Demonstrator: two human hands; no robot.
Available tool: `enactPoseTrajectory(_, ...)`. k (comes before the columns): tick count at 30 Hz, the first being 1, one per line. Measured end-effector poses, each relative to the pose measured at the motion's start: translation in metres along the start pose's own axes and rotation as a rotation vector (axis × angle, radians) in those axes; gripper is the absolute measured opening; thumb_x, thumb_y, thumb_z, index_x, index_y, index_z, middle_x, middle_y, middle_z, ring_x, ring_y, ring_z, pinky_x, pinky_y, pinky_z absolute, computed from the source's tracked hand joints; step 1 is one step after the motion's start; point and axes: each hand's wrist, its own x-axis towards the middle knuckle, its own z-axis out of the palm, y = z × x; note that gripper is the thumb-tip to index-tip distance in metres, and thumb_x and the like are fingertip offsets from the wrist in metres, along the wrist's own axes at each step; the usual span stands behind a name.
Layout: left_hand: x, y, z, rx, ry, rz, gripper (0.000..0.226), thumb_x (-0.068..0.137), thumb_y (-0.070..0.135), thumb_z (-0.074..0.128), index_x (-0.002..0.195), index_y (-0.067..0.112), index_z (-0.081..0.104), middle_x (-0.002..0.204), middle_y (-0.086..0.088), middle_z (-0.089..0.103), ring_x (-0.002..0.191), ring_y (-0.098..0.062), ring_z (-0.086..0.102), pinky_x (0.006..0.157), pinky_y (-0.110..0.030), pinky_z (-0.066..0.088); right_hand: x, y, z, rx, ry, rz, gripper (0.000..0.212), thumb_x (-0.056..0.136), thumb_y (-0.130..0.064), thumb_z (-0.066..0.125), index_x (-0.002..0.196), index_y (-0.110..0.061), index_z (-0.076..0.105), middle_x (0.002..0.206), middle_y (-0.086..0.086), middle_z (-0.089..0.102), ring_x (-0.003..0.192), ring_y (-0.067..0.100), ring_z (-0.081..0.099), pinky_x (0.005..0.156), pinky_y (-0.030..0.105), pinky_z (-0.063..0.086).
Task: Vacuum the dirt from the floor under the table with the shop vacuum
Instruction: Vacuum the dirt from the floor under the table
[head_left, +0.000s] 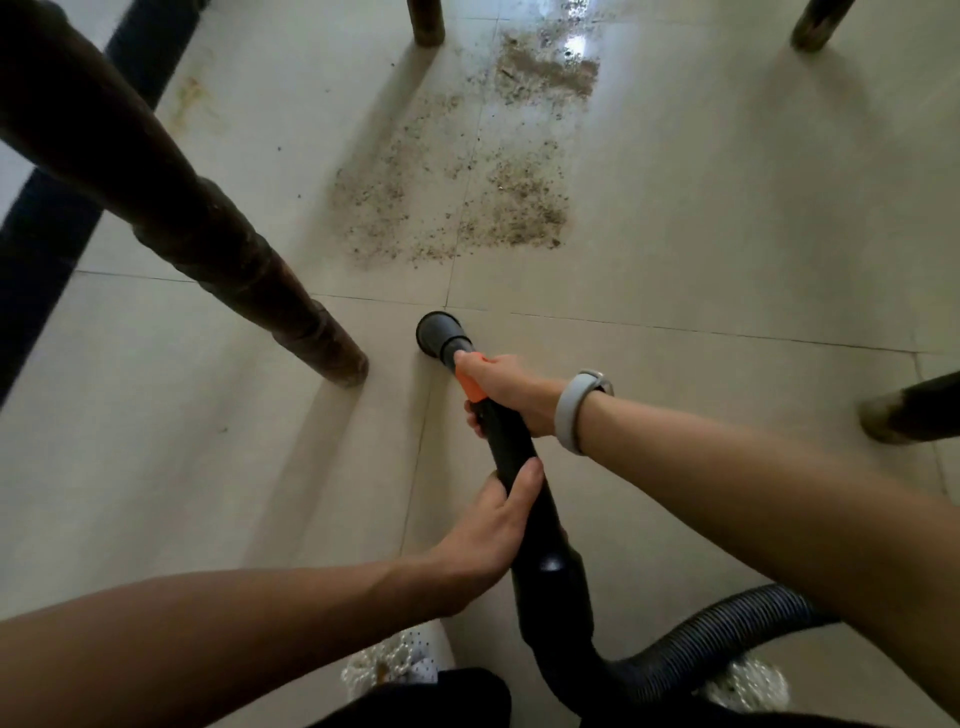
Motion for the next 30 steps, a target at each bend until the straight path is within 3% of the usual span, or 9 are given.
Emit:
enactPoseTrajectory(3,-0.005,-0.011,-0.009,-0.065,0.056,-0.052,0.062,0.087,0.061,0.034,0.121,0.011,0.049,0.113,-0.012,0.064,0.109,-0.026,0.061,0.101,-0.044,0.045,0.004,-0.001,0.022,-0.086,-0.092,0.034,0.031,0.096,-0.037,0.048,0.097,-0.005,0.047,0.063,0.009,0.052,0.049,0.017,0.051,0.043,0.022,0.046)
enactPoseTrajectory(5,-0.004,-0.012,-0.011,-0.091,0.065,-0.055,0.054,0.091,0.057,0.033,0.118,0.012,0.05,0.112,-0.013,0.065,0.108,-0.026,0.062,0.101,-0.043,0.046,0.003,-0.001,0.028,-0.092,-0.1,0.029,0.031,0.096,-0.035,0.047,0.098,-0.005,0.046,0.065,0.008,0.05,0.05,0.016,0.051,0.042,0.02,0.045)
enactPoseTrajectory(8,0.001,-0.002,-0.012,-0.065,0.048,0.004,0.048,0.098,0.047,0.03,0.112,0.006,0.052,0.097,-0.012,0.068,0.09,-0.019,0.068,0.081,-0.026,0.053,0.004,-0.006,0.022,-0.085,-0.028,-0.045,0.03,0.097,-0.034,0.046,0.088,-0.005,0.044,0.064,0.009,0.048,0.048,0.017,0.049,0.04,0.019,0.044)
enactPoseTrajectory(11,0.011,0.013,-0.008,-0.02,0.03,0.048,0.047,0.099,0.046,0.031,0.108,0.004,0.052,0.086,-0.01,0.068,0.079,-0.017,0.068,0.069,-0.021,0.053,0.01,-0.015,0.0,-0.011,0.102,-0.132,0.03,0.096,-0.033,0.048,0.091,-0.003,0.044,0.063,0.01,0.048,0.047,0.02,0.049,0.041,0.023,0.044)
enactPoseTrajectory(16,0.025,0.034,0.007,0.062,0.004,0.094,0.034,0.1,0.044,0.03,0.095,0.016,0.049,0.089,-0.014,0.066,0.084,-0.026,0.067,0.079,-0.032,0.052,0.009,-0.021,-0.044,0.118,0.254,-0.147,0.037,0.093,-0.032,0.056,0.112,-0.002,0.045,0.062,0.011,0.052,0.048,0.022,0.052,0.045,0.028,0.046)
enactPoseTrajectory(20,0.033,0.041,0.019,0.09,-0.013,0.112,0.026,0.1,0.043,0.032,0.095,0.021,0.043,0.083,-0.012,0.062,0.082,-0.028,0.066,0.08,-0.039,0.054,0.007,-0.016,-0.062,0.174,0.299,-0.152,0.03,0.09,-0.024,0.062,0.105,-0.003,0.048,0.066,0.011,0.051,0.048,0.021,0.053,0.044,0.027,0.044)
enactPoseTrajectory(25,0.05,0.046,0.029,0.259,0.054,0.147,0.043,0.097,0.047,0.036,0.111,0.007,0.045,0.096,-0.019,0.064,0.09,-0.035,0.065,0.085,-0.048,0.053,0.004,-0.015,-0.075,0.174,0.369,-0.145,0.026,0.086,-0.016,0.066,0.099,-0.003,0.046,0.063,0.009,0.048,0.044,0.02,0.049,0.04,0.023,0.042)
enactPoseTrajectory(30,0.068,0.06,0.039,0.327,0.083,0.152,0.046,0.093,0.052,0.04,0.109,0.008,0.048,0.098,-0.019,0.065,0.089,-0.035,0.065,0.082,-0.045,0.053,0.006,-0.018,-0.093,0.17,0.438,-0.152,0.024,0.09,-0.016,0.06,0.099,-0.004,0.042,0.068,0.009,0.045,0.046,0.02,0.047,0.04,0.023,0.041)
